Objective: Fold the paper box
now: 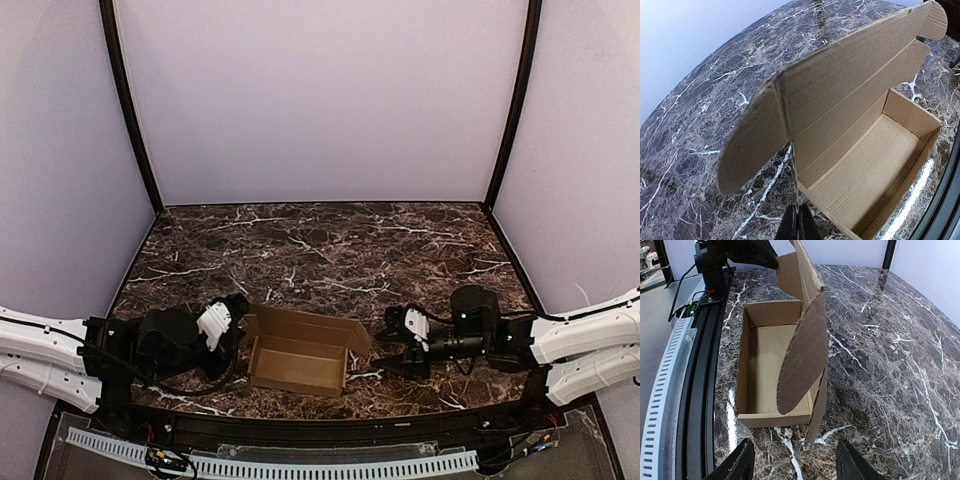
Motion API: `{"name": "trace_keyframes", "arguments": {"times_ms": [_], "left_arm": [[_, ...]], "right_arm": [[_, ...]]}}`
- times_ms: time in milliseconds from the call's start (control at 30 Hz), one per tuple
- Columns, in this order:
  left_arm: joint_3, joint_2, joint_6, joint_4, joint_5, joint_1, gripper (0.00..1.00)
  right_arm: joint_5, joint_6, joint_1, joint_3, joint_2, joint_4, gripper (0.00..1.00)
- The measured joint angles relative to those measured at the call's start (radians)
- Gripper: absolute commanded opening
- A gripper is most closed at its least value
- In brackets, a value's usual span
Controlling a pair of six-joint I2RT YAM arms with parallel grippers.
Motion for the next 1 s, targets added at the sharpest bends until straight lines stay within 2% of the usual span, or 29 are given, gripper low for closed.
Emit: {"name": "trace_keyframes", "arguments": {"times_ms": [200,400,467,733,1000], "left_arm": [[0.0,0.001,-0.009,0.0,0.001,0.0,0.01],[-0.001,0.001,-0.023,0.0,0.003,0.0,0.01],[-0.001,0.001,-0.026,0.0,0.003,0.0,0.01],[-0.001,0.058,-0.096,0.035,0.002,0.006,0.01],[0.042,0.214,-0.209,0.083,0.002,0.01,0.01]], "right_arm": [[0.028,-0.01,0.011,0.036,0.075,0.034,0.34],[0.053,-0.014,0.019,0.059,0.097,0.07,0.06],[0.061,-0.02,0.022,0.064,0.101,0.074,0.0],[0.14,-0.023,0.048,0.09,0.125,0.067,0.0],[0.352,0.034,0.107,0.185,0.17,-0.003,0.0]]}}
